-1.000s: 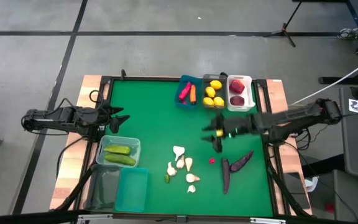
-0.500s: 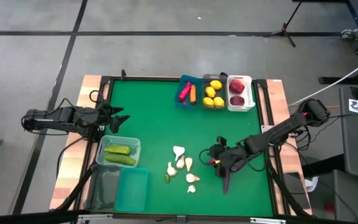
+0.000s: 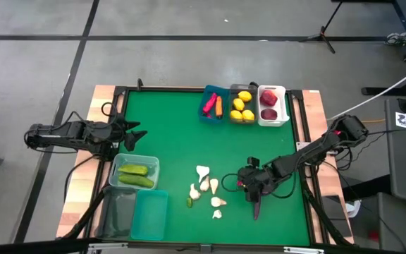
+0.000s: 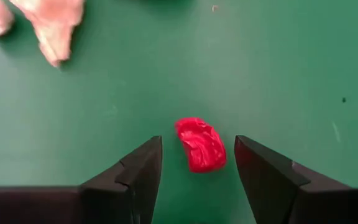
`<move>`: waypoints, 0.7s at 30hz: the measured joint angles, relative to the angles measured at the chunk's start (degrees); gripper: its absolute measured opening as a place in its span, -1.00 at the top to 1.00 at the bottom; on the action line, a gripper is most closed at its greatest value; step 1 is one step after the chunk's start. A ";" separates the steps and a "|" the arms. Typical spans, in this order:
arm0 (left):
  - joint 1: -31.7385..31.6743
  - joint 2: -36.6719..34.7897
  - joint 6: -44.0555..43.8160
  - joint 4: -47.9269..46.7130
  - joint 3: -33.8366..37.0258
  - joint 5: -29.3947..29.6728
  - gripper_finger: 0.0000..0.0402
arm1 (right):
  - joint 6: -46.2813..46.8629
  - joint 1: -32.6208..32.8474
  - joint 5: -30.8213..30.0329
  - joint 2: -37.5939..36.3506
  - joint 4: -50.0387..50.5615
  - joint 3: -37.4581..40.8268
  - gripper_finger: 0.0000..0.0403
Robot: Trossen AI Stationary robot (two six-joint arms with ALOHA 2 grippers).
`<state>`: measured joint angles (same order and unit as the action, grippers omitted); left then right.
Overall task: Sort produce into baskets
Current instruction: Put the red chili paper into the blue bin
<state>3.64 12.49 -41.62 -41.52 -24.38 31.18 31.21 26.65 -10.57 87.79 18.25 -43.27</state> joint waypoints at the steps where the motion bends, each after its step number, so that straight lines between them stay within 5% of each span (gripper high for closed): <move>1: 0.02 0.00 0.02 -0.02 0.00 0.00 -0.64 | -0.18 0.00 0.00 0.49 -0.12 0.00 0.01; 21: 0.00 0.00 0.17 -0.08 0.00 0.00 -0.64 | -1.14 -0.04 -3.45 3.98 -1.44 0.02 0.01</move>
<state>3.64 12.49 -41.45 -41.60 -24.38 31.18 30.07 26.61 -14.02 91.77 16.81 -43.24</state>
